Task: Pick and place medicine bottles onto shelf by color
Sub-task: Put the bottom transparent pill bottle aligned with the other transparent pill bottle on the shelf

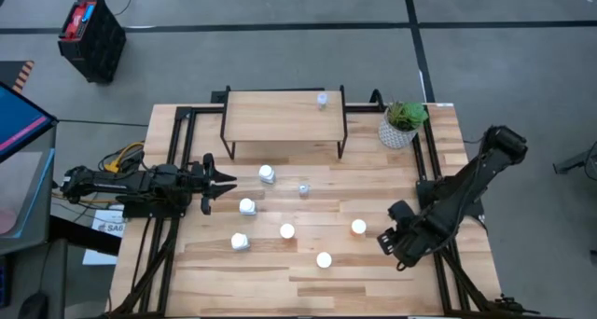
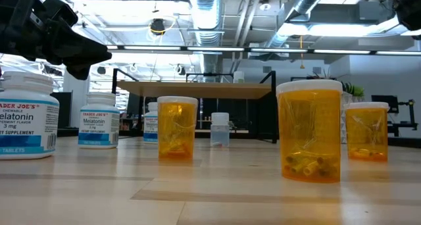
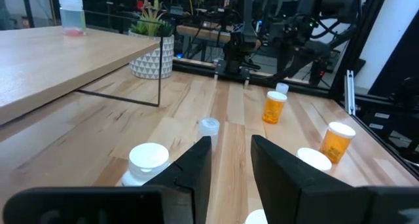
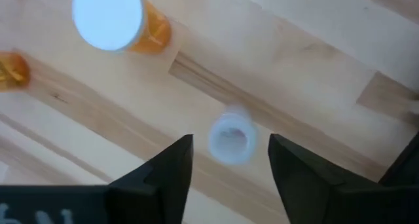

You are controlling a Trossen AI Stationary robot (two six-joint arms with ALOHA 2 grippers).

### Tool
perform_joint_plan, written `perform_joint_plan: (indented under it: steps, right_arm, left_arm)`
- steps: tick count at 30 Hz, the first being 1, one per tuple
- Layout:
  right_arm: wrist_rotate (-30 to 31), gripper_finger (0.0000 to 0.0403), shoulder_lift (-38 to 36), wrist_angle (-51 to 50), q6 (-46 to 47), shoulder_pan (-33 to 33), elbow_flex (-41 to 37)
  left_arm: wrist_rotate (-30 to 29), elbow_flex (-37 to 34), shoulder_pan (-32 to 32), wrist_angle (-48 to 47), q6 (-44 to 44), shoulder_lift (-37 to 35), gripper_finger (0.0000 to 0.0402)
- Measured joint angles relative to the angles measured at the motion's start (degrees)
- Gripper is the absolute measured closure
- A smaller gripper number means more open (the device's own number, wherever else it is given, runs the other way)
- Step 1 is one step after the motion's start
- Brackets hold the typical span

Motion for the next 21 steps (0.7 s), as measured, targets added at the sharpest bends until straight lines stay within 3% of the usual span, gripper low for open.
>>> perform_joint_plan:
  steps: [7, 21]
  right_arm:
    - [-6.38, 0.0114, 3.03, 0.30, -1.48, -2.16, 0.02]
    - [-7.05, 0.0111, 9.85, 4.16, -4.36, -4.69, 0.02]
  left_arm:
    - [-0.04, 0.00, 0.00, 0.00, 0.01, 0.00, 0.0305]
    - [-0.06, 0.00, -0.01, 0.00, 0.01, -0.01, 0.0305]
